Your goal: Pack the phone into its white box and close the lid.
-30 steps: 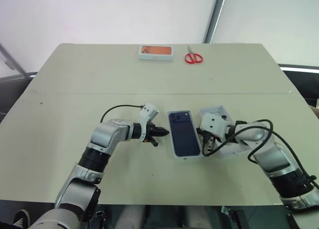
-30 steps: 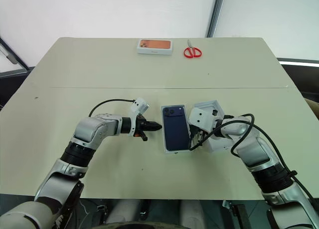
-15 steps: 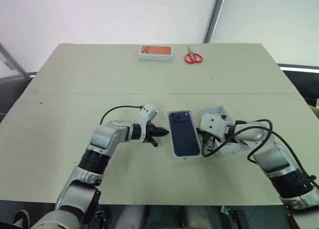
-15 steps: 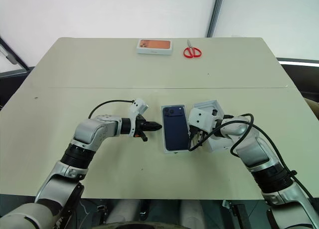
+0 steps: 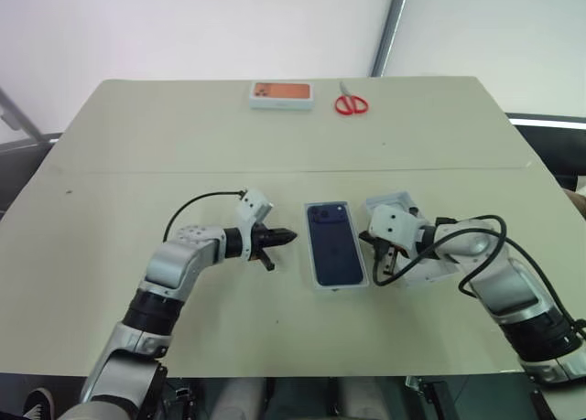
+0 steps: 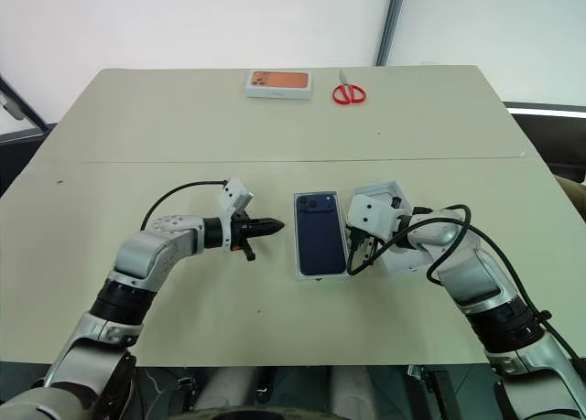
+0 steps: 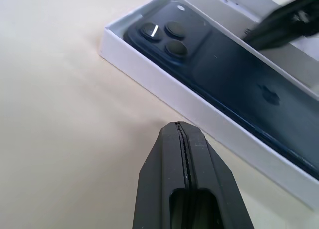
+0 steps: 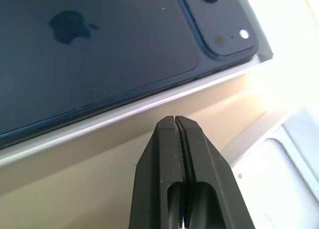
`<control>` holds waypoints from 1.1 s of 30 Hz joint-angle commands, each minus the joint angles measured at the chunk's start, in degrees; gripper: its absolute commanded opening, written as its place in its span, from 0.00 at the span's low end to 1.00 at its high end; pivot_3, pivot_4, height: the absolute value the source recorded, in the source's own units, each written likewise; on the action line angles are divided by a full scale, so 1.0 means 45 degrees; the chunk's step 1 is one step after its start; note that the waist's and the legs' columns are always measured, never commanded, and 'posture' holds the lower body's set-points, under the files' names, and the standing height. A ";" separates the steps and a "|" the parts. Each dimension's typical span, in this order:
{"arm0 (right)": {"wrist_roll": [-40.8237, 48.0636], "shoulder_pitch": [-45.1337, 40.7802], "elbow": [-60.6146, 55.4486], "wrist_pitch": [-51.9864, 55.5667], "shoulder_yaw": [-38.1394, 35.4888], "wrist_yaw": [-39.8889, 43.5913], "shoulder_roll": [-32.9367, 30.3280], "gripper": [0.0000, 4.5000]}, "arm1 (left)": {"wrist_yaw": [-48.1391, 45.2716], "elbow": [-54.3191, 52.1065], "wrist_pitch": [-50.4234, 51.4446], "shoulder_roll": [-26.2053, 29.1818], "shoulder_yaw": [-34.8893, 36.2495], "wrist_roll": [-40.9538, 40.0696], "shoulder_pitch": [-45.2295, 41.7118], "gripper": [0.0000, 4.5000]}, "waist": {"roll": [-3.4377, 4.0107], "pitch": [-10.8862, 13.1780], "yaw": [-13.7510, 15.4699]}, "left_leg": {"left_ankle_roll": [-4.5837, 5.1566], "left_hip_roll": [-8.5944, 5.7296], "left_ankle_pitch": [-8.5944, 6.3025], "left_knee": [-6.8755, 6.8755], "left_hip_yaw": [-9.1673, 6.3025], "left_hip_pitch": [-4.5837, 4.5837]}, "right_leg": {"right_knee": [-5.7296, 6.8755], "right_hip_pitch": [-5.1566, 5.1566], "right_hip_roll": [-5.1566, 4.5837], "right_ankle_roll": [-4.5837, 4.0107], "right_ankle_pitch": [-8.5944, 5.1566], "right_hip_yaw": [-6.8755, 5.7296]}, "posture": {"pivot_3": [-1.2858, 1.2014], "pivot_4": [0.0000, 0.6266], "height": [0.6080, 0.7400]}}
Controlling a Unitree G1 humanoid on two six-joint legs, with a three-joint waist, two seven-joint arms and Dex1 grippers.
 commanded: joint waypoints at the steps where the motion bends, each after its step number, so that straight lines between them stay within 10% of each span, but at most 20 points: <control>1: -0.0328 -0.0565 0.0326 -0.0273 -0.0206 -0.0598 0.0183 0.01 | -0.0093 -0.0722 -0.0918 0.0159 0.0646 -0.0183 0.0178 0.00 | 0.0001 0.0000 0.0008 | 0.0000 0.0000 0.0000 0.0001 0.0001 0.0000 | 0.0000 -0.0001 0.0000 0.0000 0.0000 0.0000 | 0.52 0.24 1.00; 11: -0.0971 -0.0655 0.1323 -0.0344 -0.0142 -0.1389 0.0180 0.01 | -0.1370 -0.1171 -0.4449 0.0401 0.2690 -0.1215 0.1717 0.00 | 0.0002 -0.0001 0.0076 | -0.0002 0.0001 0.0001 0.0002 0.0001 0.0003 | -0.0002 0.0007 -0.0002 -0.0004 0.0001 -0.0001 | 0.52 0.24 1.00; 33: 0.1537 0.0134 -0.0743 0.3010 -0.2182 -0.1002 0.0423 0.01 | -0.2658 -0.0635 -0.3997 0.2067 0.3546 -0.2262 0.2586 0.00 | 0.0011 0.0004 -0.0012 | 0.0001 0.0012 -0.0001 -0.0016 -0.0001 0.0001 | -0.0016 -0.0001 -0.0001 -0.0005 0.0000 0.0001 | 0.52 0.24 1.00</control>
